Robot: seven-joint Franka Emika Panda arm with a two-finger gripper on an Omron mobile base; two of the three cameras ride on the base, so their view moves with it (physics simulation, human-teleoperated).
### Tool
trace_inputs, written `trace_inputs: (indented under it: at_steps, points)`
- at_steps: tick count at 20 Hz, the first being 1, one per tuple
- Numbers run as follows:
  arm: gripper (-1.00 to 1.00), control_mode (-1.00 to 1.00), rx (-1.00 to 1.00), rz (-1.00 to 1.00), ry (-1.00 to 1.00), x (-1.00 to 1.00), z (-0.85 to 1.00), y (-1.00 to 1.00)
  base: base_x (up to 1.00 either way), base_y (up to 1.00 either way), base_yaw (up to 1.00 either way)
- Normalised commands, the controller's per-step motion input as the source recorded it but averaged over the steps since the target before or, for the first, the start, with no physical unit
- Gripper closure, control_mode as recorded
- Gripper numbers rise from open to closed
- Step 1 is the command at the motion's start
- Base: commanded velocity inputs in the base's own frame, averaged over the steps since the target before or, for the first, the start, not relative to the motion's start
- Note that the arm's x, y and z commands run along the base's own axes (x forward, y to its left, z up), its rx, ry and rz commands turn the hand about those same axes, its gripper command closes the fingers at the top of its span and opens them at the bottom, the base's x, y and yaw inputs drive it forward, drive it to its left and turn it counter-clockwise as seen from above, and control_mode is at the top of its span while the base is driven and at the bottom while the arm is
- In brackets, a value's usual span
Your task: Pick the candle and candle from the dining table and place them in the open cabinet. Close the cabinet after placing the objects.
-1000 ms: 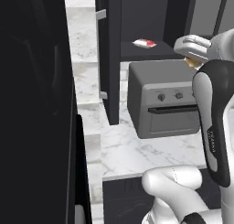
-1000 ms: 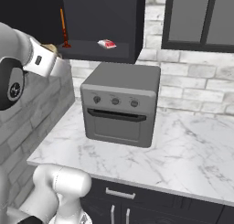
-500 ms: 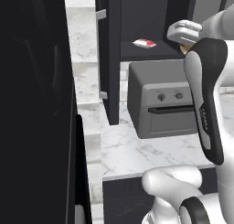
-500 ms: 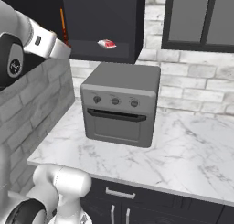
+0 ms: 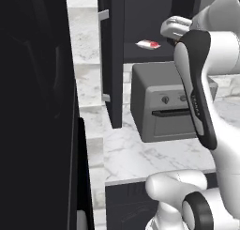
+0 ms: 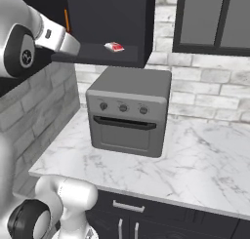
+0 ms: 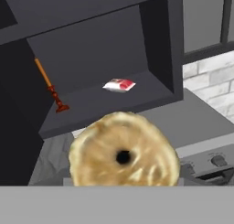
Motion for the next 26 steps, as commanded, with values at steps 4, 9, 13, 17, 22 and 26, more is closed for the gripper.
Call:
trace_inputs:
  at_steps: [4,9,13,17,22,26]
  points:
    - [1.00,-1.00,-0.01,0.01,0.05,0.49,-0.01,0.03,0.00,0.00,0.00]
    - [1.00,-1.00,-0.01,0.01,0.09,0.46,-0.01,0.01,0.00,0.00,0.00]
    - [1.00,-1.00,0.00,0.02,0.13,0.38,-0.09,0.00,0.00,0.00,0.00]
    - [1.00,-1.00,0.00,0.02,0.16,0.28,-0.16,0.00,0.00,0.00,0.00]
    - [1.00,-1.00,0.00,0.02,0.06,0.19,-0.09,0.00,0.00,0.00,0.00]
    - [1.00,-1.00,0.00,0.01,0.02,0.15,-0.12,0.00,0.00,0.00,0.00]
